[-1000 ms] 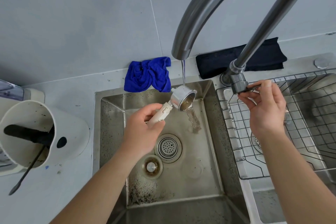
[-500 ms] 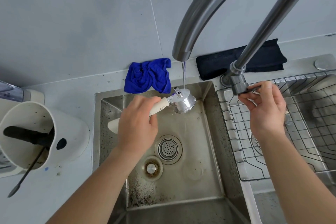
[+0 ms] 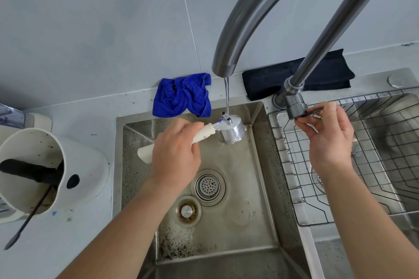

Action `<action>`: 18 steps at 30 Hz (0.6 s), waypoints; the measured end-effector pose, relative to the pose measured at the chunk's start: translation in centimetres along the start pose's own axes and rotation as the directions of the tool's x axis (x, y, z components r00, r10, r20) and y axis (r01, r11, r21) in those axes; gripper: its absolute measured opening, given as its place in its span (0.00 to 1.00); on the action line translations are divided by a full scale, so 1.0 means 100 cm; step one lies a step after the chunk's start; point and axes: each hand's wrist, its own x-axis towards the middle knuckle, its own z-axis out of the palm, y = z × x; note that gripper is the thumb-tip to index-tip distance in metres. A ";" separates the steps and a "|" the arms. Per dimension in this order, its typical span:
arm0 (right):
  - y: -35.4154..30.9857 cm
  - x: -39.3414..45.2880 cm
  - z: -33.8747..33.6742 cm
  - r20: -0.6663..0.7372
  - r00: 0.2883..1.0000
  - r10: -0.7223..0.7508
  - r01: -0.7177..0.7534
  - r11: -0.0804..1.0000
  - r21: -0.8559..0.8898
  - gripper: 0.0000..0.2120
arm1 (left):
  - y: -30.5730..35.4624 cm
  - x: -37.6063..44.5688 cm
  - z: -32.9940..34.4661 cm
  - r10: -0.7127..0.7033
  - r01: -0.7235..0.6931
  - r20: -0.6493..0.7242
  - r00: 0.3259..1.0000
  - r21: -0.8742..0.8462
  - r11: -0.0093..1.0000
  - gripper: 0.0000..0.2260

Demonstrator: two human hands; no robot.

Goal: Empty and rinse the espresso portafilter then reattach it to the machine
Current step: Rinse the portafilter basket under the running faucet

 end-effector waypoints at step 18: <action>0.002 -0.001 0.002 -0.024 0.999 -0.023 0.023 1.000 -0.012 0.13 | 0.009 0.011 0.007 -0.111 0.121 0.103 0.988 -0.099 0.988 0.16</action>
